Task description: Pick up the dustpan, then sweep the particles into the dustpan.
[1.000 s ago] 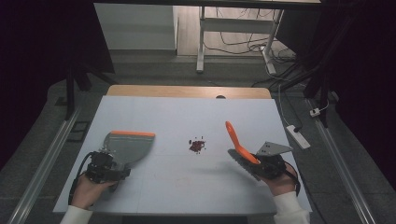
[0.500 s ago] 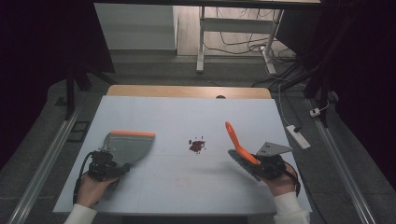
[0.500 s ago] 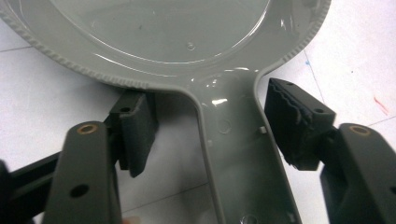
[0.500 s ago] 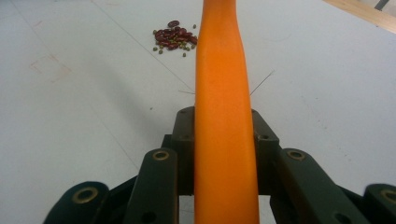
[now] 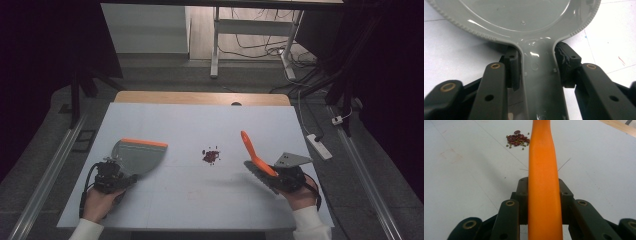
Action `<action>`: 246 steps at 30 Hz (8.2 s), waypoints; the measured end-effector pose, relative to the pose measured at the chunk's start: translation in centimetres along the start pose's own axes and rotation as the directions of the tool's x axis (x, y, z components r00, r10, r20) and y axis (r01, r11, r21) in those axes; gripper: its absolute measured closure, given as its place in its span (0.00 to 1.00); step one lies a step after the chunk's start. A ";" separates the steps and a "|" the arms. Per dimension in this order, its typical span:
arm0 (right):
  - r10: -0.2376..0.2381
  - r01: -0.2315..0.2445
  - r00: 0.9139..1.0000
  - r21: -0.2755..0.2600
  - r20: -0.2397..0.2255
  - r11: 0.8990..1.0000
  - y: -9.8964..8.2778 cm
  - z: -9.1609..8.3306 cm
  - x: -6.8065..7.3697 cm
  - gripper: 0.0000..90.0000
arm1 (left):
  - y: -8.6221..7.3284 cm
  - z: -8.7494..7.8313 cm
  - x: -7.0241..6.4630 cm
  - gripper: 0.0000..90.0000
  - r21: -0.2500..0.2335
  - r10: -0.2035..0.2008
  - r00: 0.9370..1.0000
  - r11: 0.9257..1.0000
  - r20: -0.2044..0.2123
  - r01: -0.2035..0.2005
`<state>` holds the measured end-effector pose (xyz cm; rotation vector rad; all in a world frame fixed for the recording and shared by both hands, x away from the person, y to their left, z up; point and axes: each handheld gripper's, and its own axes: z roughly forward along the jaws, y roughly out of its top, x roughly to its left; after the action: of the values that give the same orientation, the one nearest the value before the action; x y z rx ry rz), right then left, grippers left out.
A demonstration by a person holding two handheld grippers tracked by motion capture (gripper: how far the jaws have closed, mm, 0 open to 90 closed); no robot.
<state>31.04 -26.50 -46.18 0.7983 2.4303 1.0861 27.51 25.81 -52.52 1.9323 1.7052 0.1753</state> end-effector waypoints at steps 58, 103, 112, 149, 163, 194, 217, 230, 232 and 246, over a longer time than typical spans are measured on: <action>0.028 -0.027 0.999 -0.042 0.021 0.999 0.9 0.1 0.1 0.78 | 0.9 -1.6 2.5 0.68 -0.196 0.127 0.974 0.977 0.189 -0.090; 0.021 -0.019 0.999 -0.082 0.026 0.996 2.2 -0.3 0.1 0.78 | 5.2 -2.8 -2.0 0.69 -0.267 0.451 0.841 0.886 0.299 -0.380; 0.019 -0.017 1.000 -0.065 0.025 0.998 1.7 0.0 0.1 0.78 | 3.7 -3.6 -1.8 0.69 -0.255 0.513 0.809 0.855 0.288 -0.452; -0.006 0.006 1.000 -0.046 0.002 0.999 2.4 1.4 0.9 0.78 | 2.5 0.2 -4.6 0.69 -0.057 0.594 0.718 0.783 0.362 -0.619; -0.017 0.017 1.000 -0.037 -0.001 0.999 2.7 2.2 1.0 0.78 | 2.6 1.0 -5.1 0.69 -0.010 0.583 0.726 0.782 0.365 -0.623; 0.044 -0.044 0.998 -0.014 0.051 0.999 9.5 11.6 -2.7 0.78 | 2.5 1.0 -5.1 0.69 -0.017 0.584 0.723 0.782 0.368 -0.623; 0.005 -0.011 0.998 0.103 0.059 0.995 9.5 15.3 -2.5 0.78 | 2.7 1.7 -5.4 0.68 -0.004 0.576 0.714 0.779 0.398 -0.627; -0.021 0.015 0.999 0.126 0.046 0.992 9.6 16.2 -1.8 0.78 | 2.8 2.2 -5.6 0.68 0.007 0.566 0.709 0.780 0.421 -0.626; -0.023 0.017 0.999 0.126 0.045 0.992 9.7 16.3 -1.7 0.78 | 2.9 2.3 -5.6 0.68 0.007 0.560 0.710 0.783 0.428 -0.622; -0.053 0.048 0.998 0.132 0.034 0.990 9.9 16.6 -1.0 0.78 | 3.2 2.5 -5.9 0.69 0.030 0.547 0.723 0.789 0.422 -0.614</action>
<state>44.00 -12.48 -49.18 0.7860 2.4960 0.8926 30.30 19.24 -51.62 2.3888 0.8257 -0.1331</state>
